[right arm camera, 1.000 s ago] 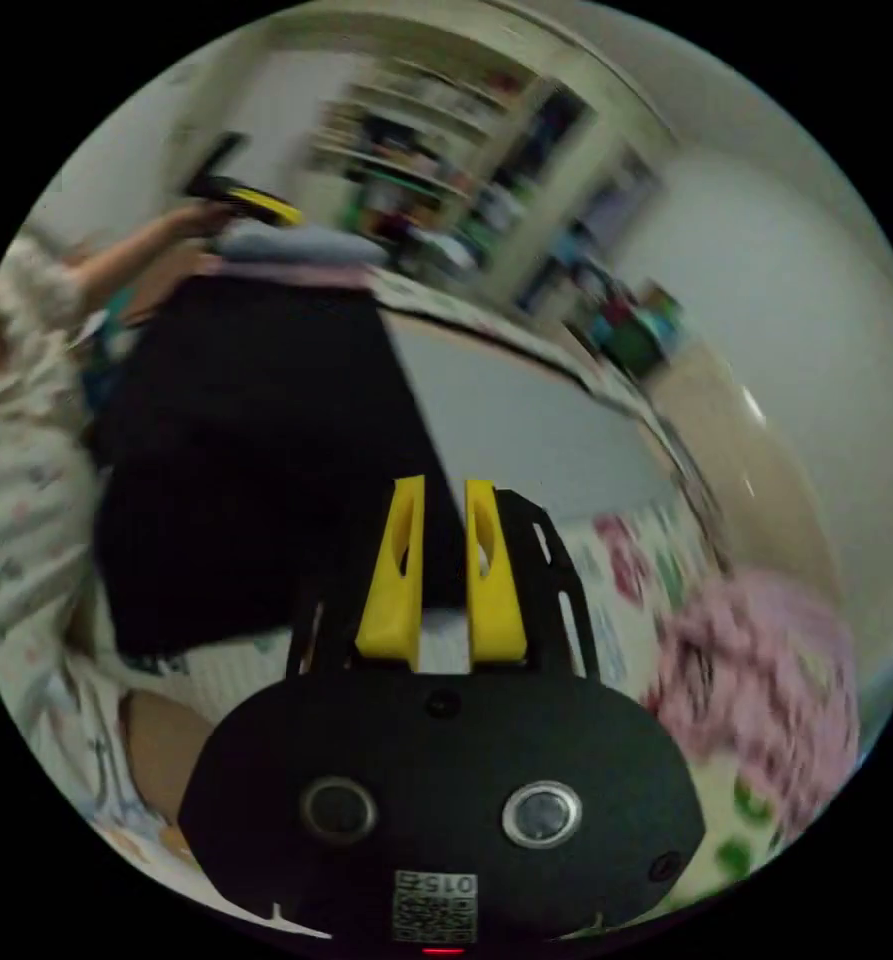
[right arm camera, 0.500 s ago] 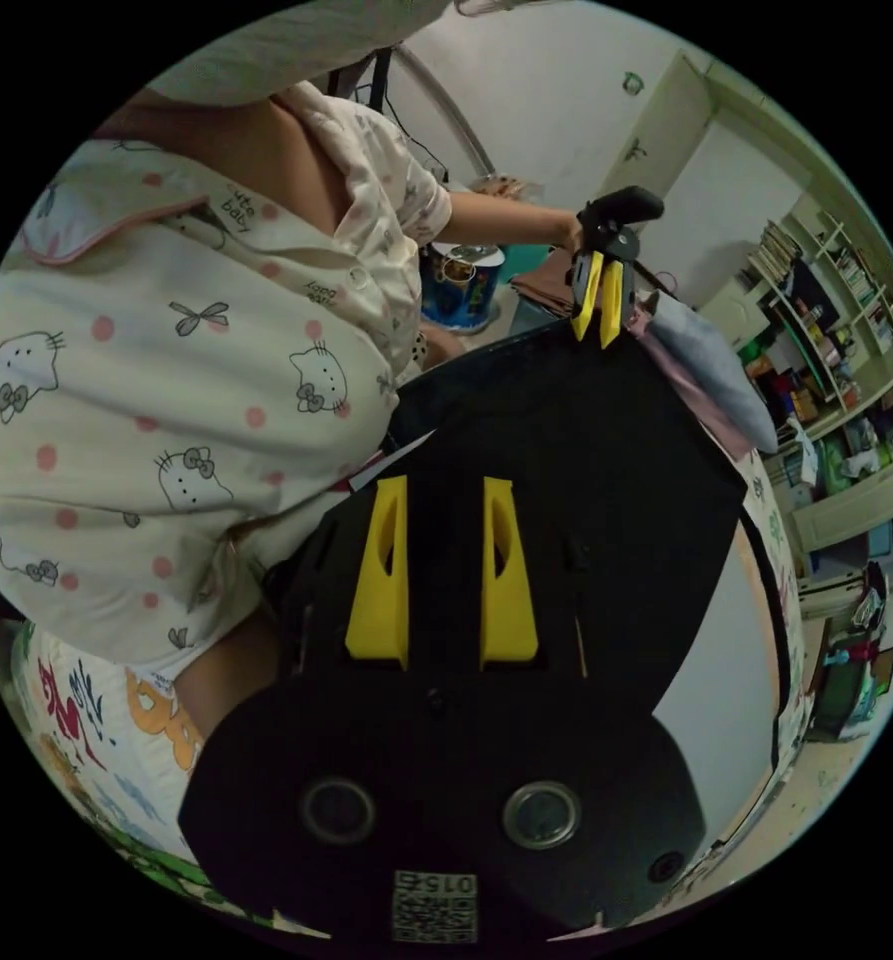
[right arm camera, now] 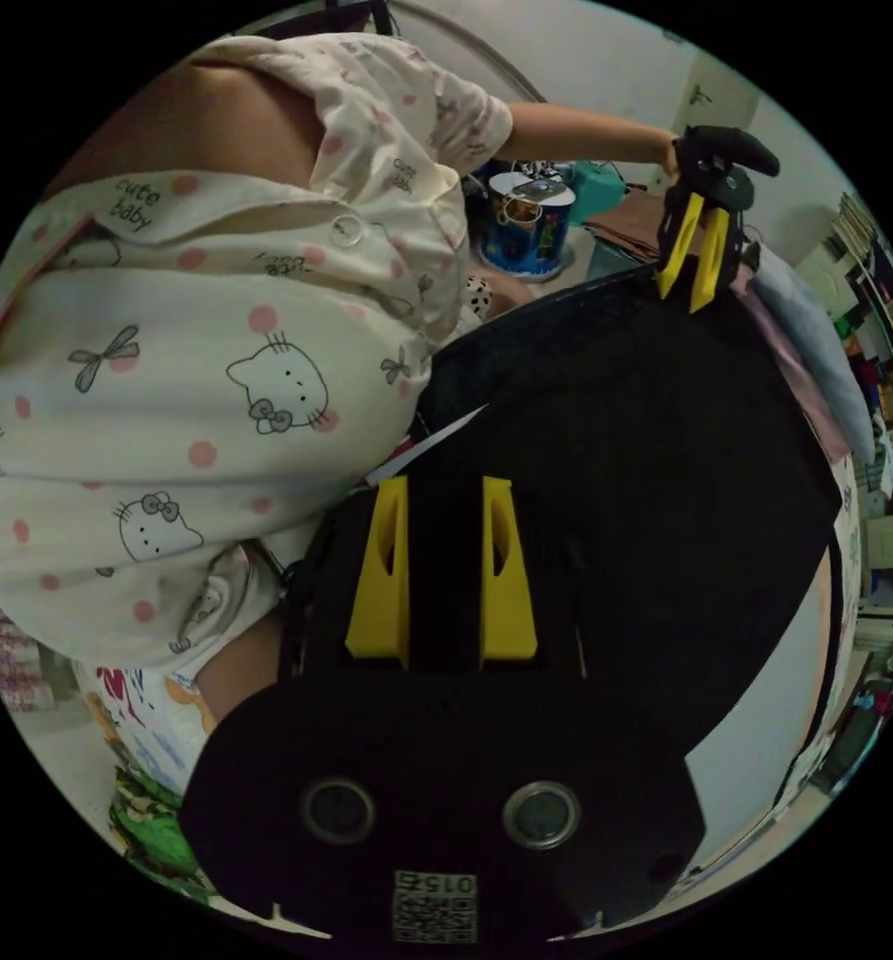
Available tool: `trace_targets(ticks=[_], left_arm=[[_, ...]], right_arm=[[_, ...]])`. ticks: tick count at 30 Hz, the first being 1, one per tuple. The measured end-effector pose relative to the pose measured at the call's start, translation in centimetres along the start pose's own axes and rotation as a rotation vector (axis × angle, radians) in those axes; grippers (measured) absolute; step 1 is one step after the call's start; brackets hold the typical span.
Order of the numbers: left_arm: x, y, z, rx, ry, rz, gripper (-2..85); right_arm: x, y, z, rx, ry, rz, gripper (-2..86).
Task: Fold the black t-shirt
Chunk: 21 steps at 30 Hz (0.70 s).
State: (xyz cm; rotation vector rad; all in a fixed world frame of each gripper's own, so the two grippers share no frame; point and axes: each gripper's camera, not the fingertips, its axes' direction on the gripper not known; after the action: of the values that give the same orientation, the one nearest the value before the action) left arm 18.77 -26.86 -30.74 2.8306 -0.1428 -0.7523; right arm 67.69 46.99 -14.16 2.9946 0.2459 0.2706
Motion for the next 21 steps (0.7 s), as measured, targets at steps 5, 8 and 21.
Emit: trace_targets(ticks=[5, 8, 21], left_arm=[[-1.2, 0.3, -0.4, -0.031, -0.025, 0.003, 5.7], [-1.8, 0.9, -1.7, -0.004, -0.02, 0.009, 5.7], [-4.3, 4.8, -1.7, 0.039, 0.002, 0.049, 6.7]], right_arm=[[-1.6, 0.1, -1.9, 0.007, 0.008, 0.036, 5.0], [-3.5, 0.4, -3.4, 0.041, 0.03, 0.031, 1.0], [-11.4, -1.4, -7.6, 0.078, 0.109, 0.081, 2.5]])
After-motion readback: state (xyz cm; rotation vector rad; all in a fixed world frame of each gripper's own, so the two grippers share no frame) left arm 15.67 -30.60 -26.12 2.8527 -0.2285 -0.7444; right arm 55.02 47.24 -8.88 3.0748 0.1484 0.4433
